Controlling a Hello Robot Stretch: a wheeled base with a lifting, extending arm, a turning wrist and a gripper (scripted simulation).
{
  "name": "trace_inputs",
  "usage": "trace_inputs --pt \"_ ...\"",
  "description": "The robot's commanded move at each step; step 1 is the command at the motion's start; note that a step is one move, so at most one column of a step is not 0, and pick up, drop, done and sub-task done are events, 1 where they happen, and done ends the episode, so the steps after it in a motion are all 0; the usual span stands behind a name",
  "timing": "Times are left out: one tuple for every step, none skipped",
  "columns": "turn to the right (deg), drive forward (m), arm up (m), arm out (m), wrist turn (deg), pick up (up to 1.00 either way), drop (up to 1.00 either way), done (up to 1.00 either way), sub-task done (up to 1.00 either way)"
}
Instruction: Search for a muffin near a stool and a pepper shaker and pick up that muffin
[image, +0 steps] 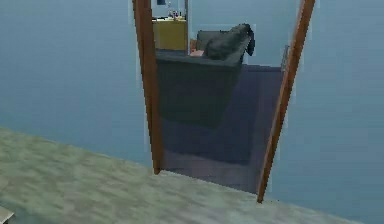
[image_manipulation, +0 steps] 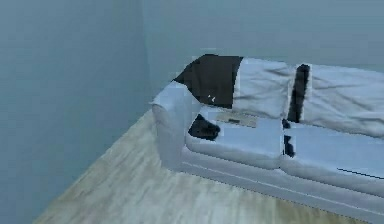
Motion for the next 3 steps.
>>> trace_inputs --pt "0.0 1.0 0.0 0.0 0.0 0.0 0.0 0.0 0.0" --pt "6.0 0.0 0.0 0.0 0.0 0.0 0.0 0.0 0.0" --pt "0.0 0.55 0.0 0.0 0.0 0.0 0.0 0.0 0.0"
